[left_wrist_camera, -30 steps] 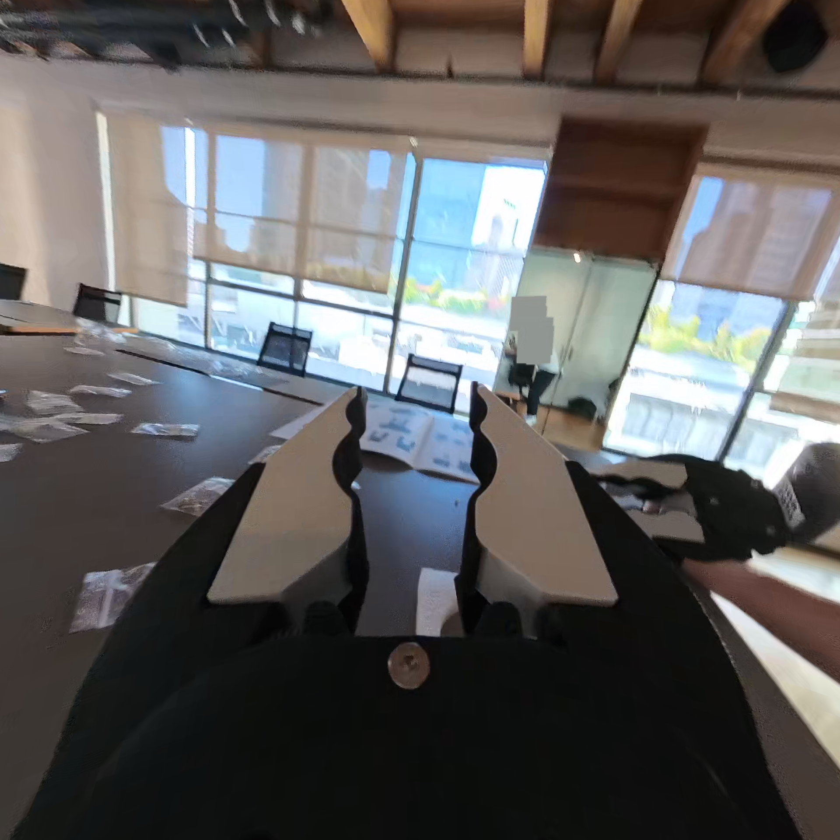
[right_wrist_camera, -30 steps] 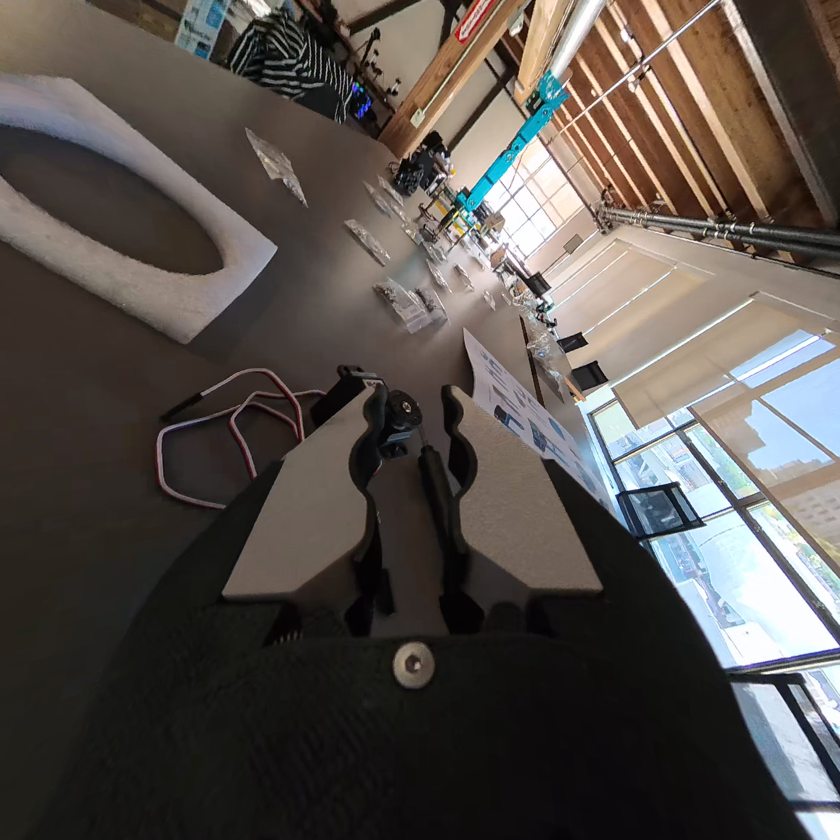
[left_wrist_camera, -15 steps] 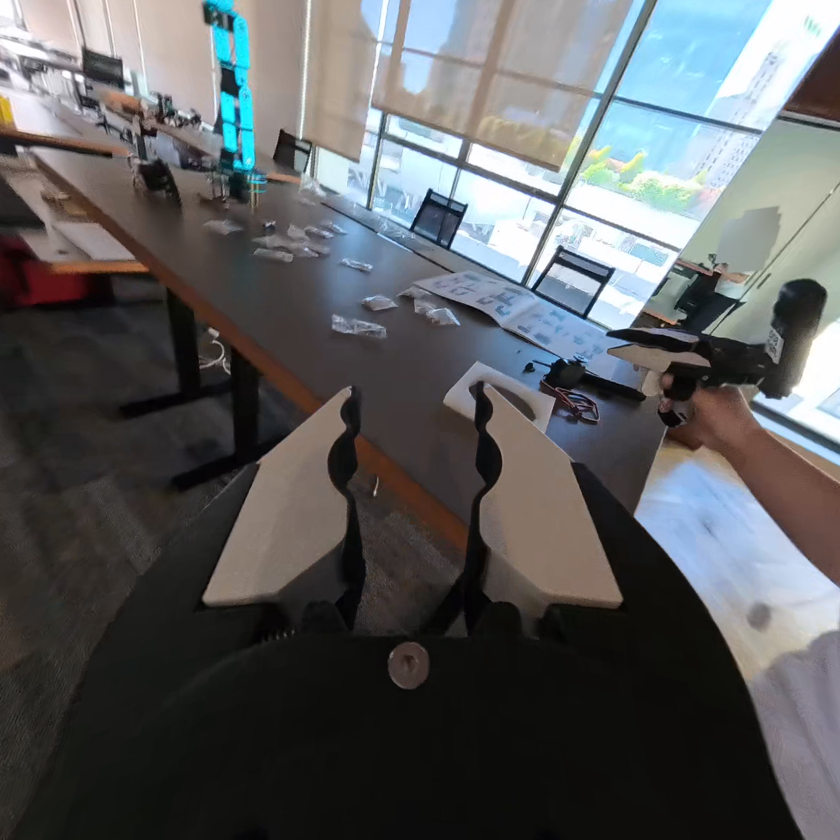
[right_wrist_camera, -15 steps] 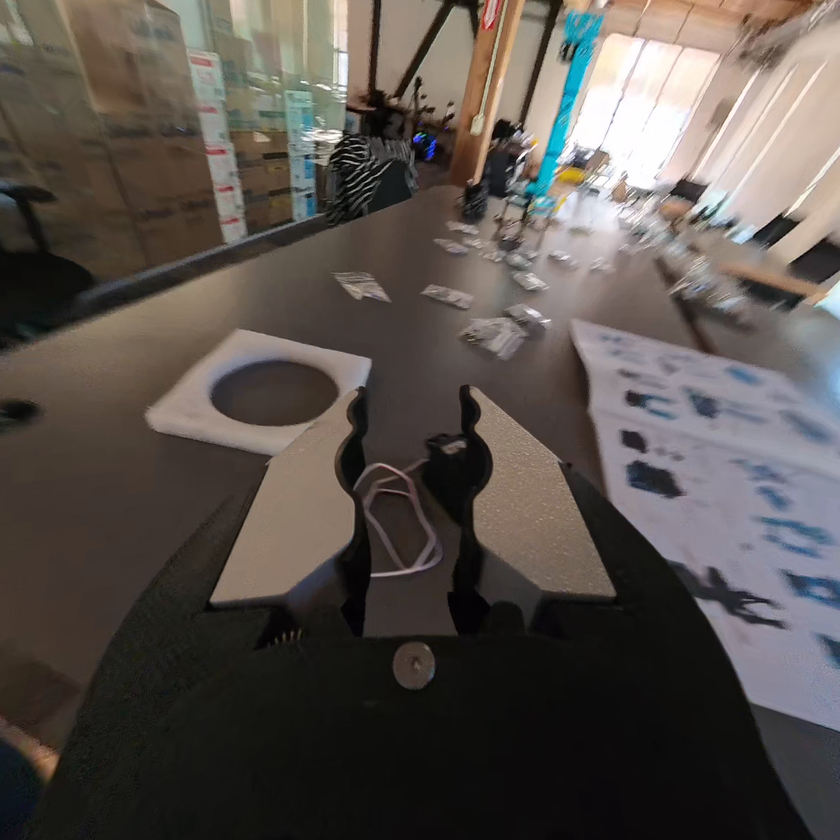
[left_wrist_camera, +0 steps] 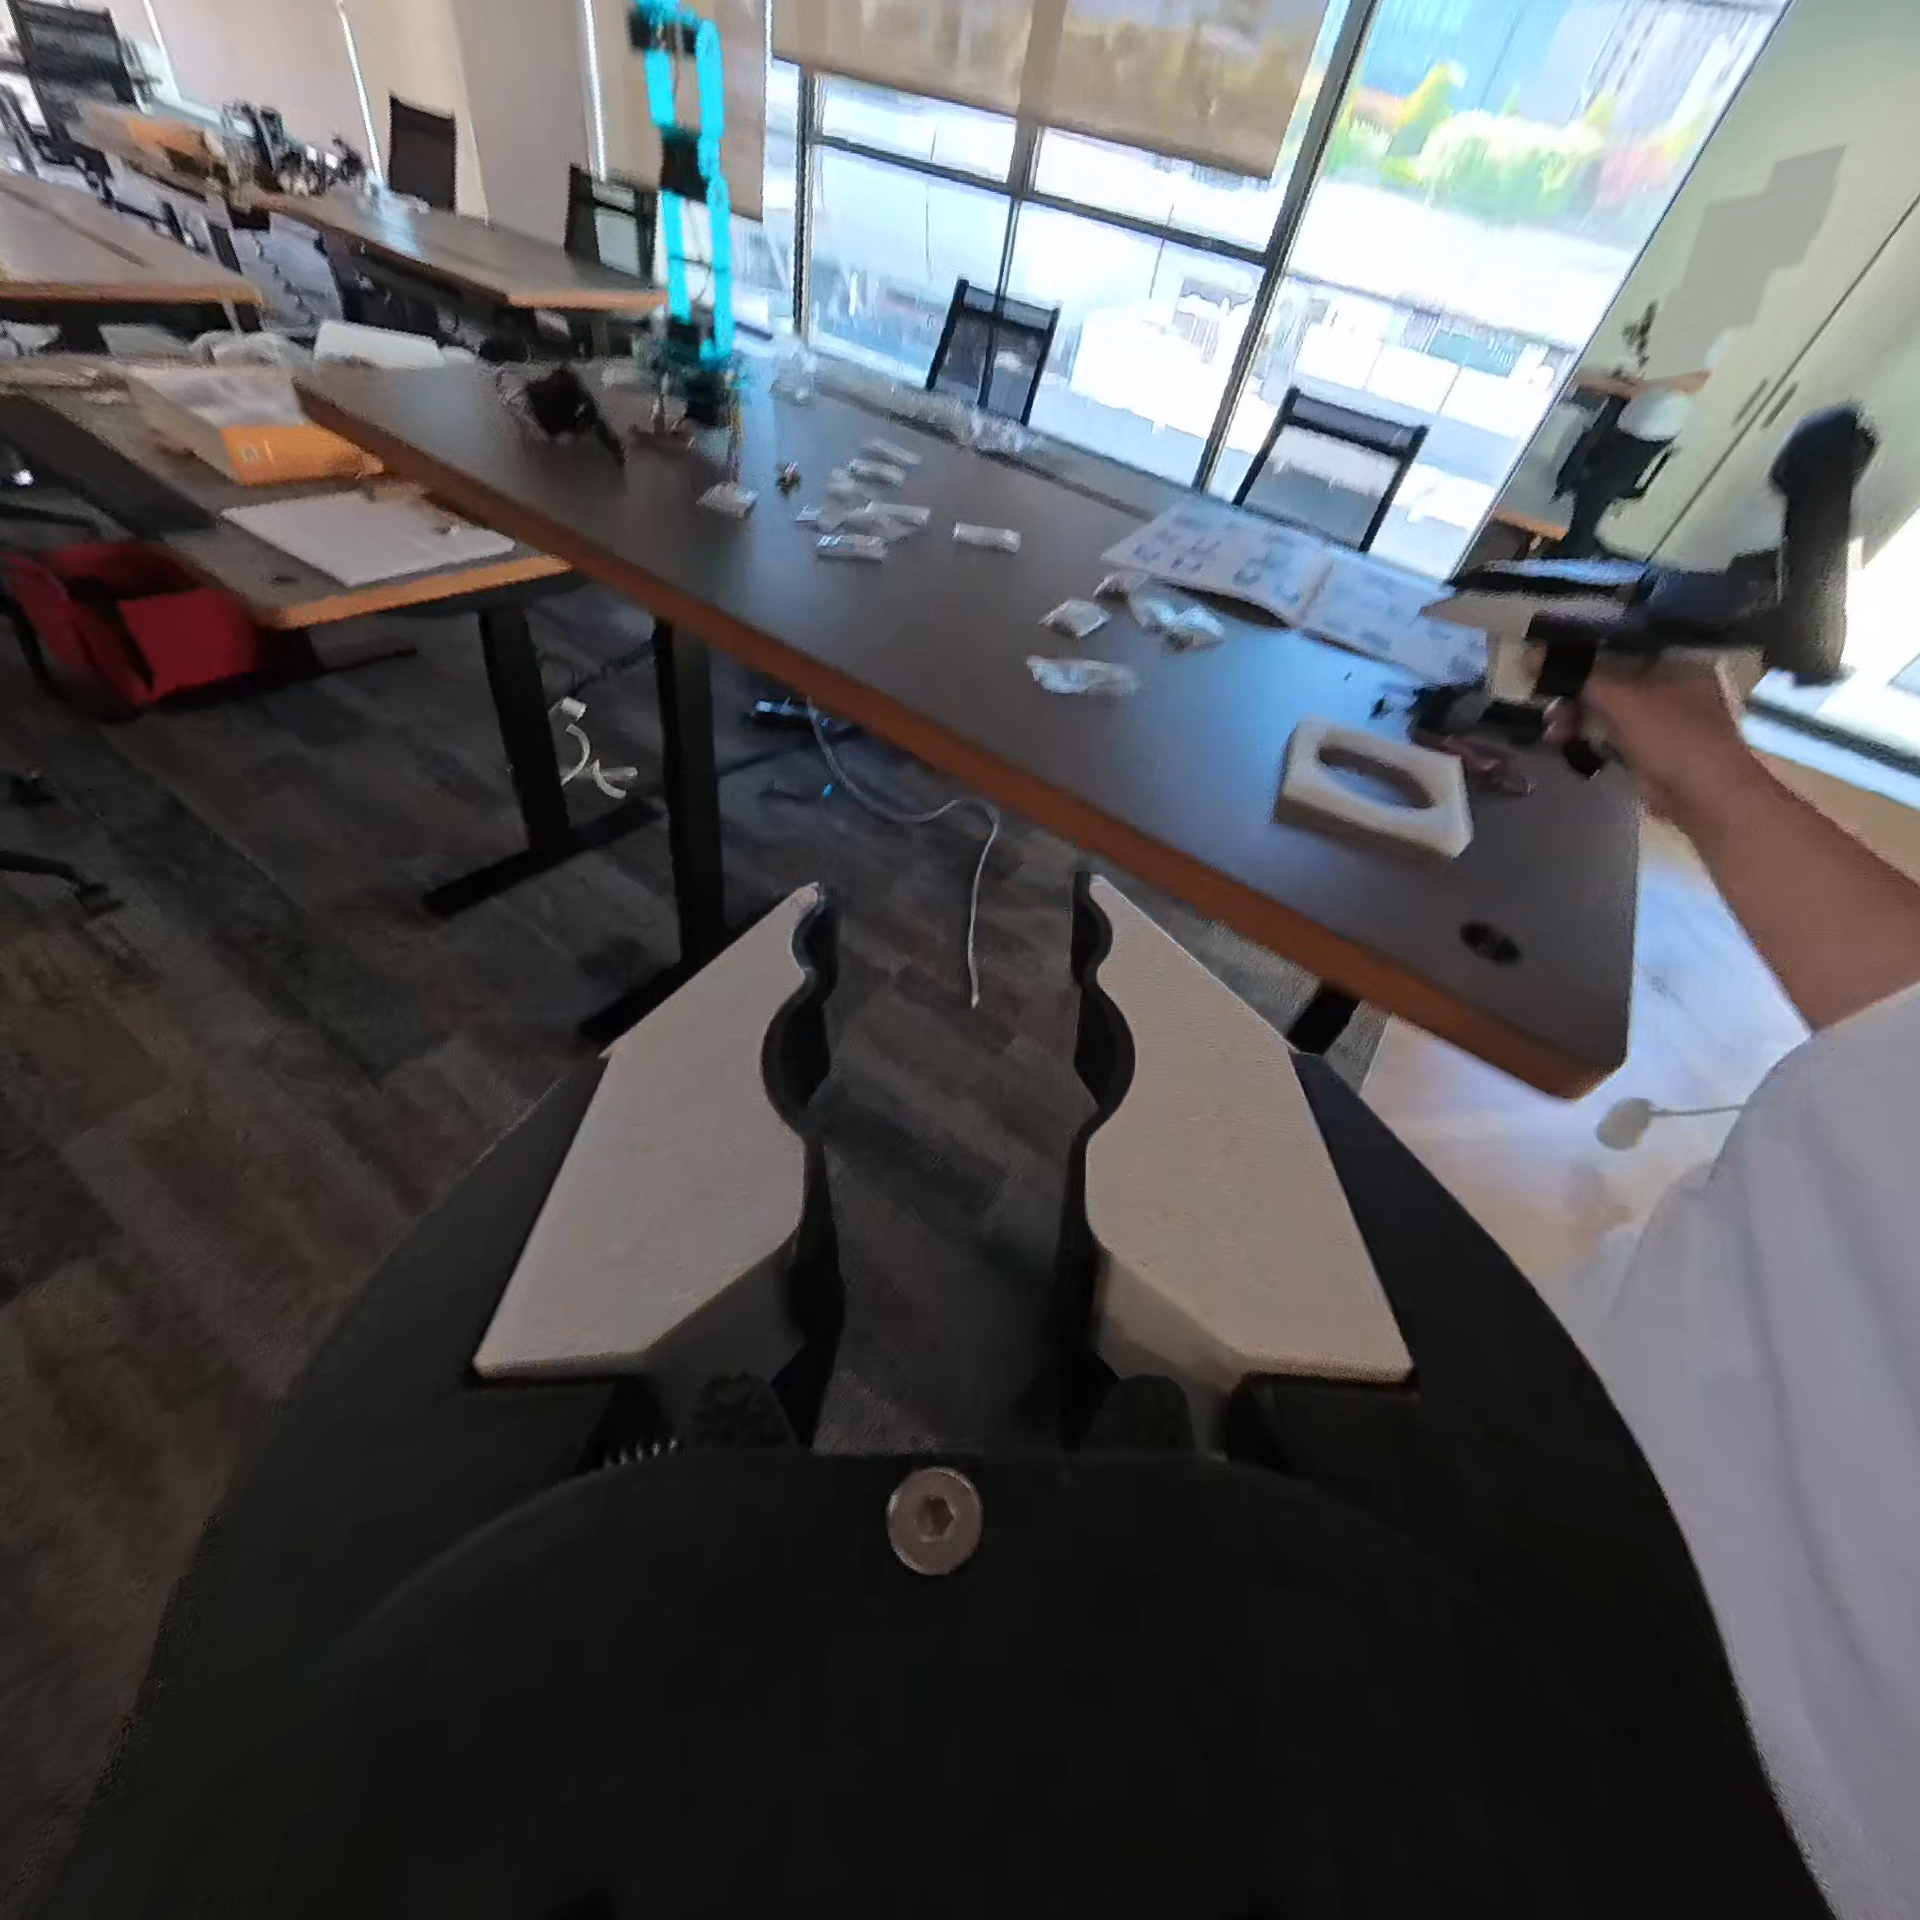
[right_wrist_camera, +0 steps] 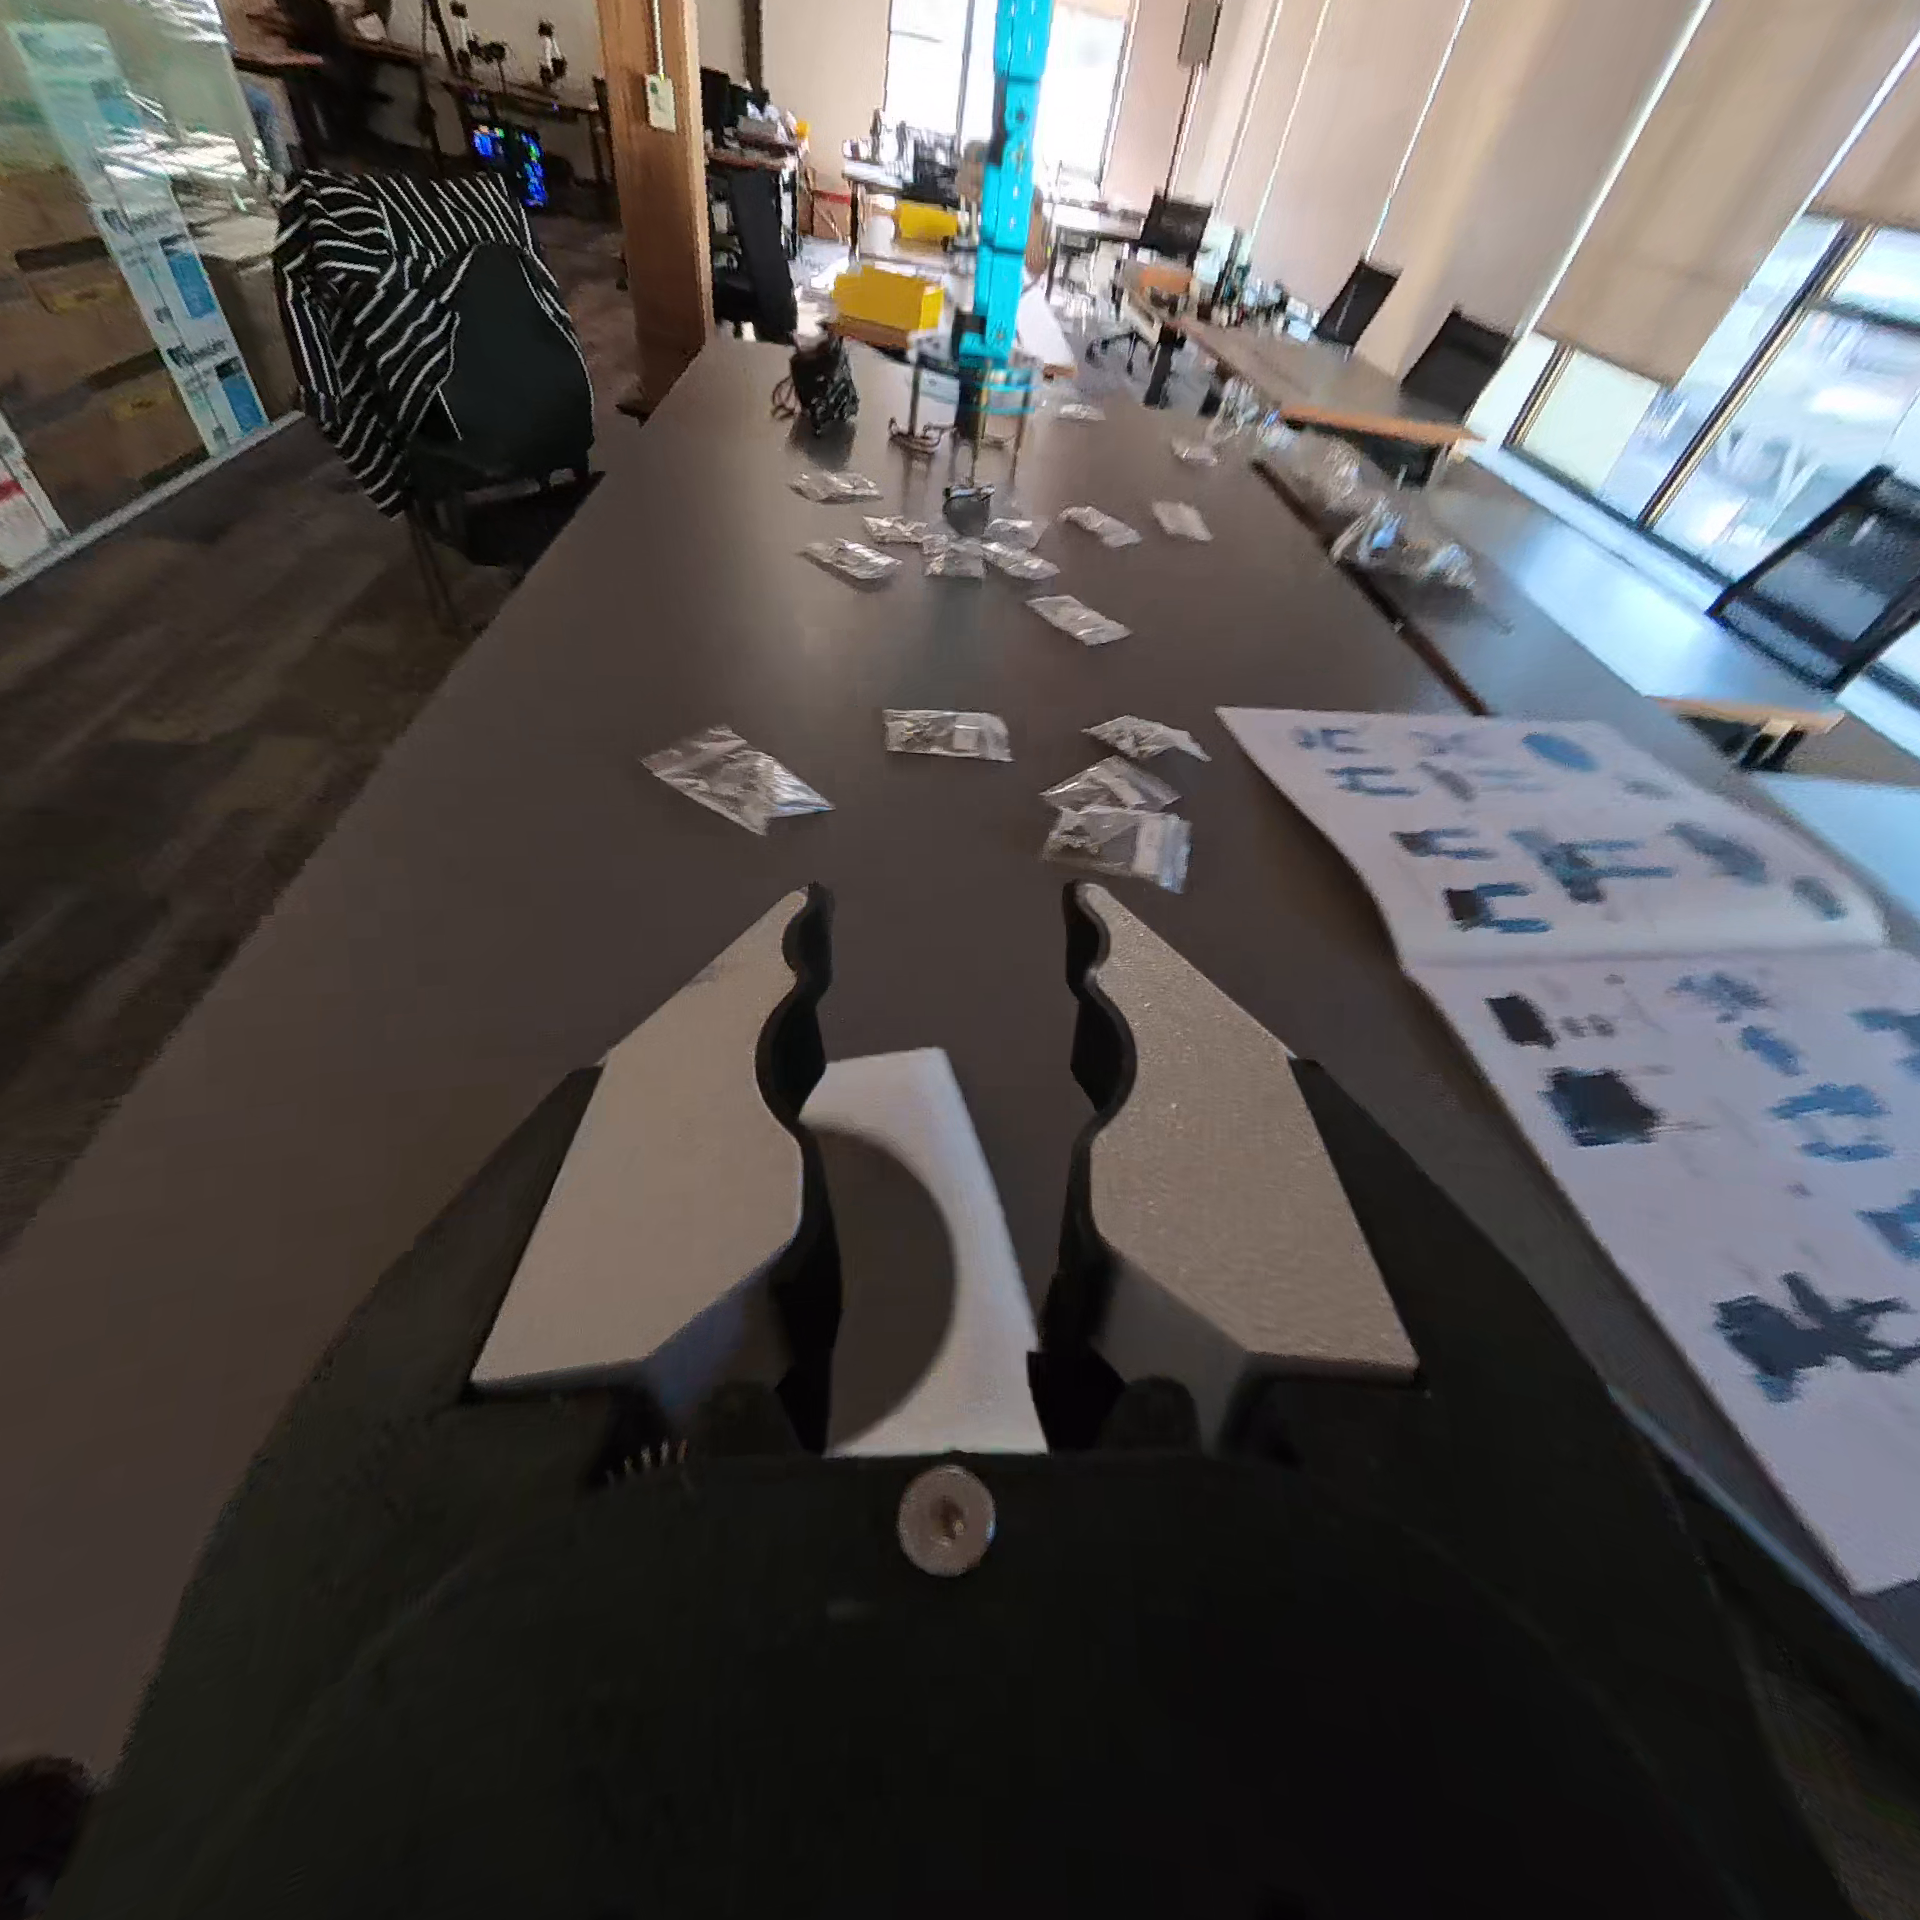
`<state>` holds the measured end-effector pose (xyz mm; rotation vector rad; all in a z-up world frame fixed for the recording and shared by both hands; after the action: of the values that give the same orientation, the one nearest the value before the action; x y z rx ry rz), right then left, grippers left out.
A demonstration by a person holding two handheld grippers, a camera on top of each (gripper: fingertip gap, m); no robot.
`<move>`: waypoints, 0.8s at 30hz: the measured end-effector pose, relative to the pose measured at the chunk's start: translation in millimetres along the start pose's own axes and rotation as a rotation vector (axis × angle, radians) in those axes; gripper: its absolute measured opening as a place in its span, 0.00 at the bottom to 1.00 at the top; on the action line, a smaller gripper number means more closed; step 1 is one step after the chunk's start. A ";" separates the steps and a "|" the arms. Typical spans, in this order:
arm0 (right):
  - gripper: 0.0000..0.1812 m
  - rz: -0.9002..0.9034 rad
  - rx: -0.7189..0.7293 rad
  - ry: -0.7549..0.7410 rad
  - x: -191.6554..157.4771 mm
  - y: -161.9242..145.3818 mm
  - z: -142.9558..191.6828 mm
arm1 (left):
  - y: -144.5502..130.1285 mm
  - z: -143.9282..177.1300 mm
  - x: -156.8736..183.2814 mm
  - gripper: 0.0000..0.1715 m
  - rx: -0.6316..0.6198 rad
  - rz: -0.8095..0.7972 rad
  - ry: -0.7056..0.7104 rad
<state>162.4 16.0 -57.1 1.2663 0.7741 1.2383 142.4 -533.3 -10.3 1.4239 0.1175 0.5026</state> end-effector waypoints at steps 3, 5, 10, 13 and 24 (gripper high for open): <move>0.24 -0.040 -0.051 -0.047 -16.4 9.2 -1.6 | -5.7 22.9 -34.5 0.26 -0.091 -0.036 0.031; 0.24 -0.047 -0.071 -0.068 -24.4 12.1 -0.9 | -8.6 22.9 -57.7 0.25 -0.128 -0.061 0.023; 0.24 -0.081 -0.150 -0.102 -37.3 6.6 -15.1 | 7.3 -38.5 -104.0 0.23 -0.096 -0.050 -0.123; 0.23 -0.132 -0.183 -0.100 -44.1 4.6 -32.7 | 27.7 -95.7 -121.9 0.24 -0.100 -0.086 -0.232; 0.16 -0.036 -0.280 -0.103 -43.2 9.2 -125.6 | 86.3 -311.4 -191.6 0.24 -0.194 -0.199 -0.451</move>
<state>32.0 6.9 -82.0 1.0729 0.5260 1.1964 -166.6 -319.9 -18.6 1.2866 -0.1478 0.0203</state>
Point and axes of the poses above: each gripper's, where its closed fingertips meet, z back along the fingers, y out of its top, x = y × z across the jaws, the point moved 5 cm from there along z, back along the fingers, and after that the axes turned 13 degrees about -y, right-handed, at the moved point
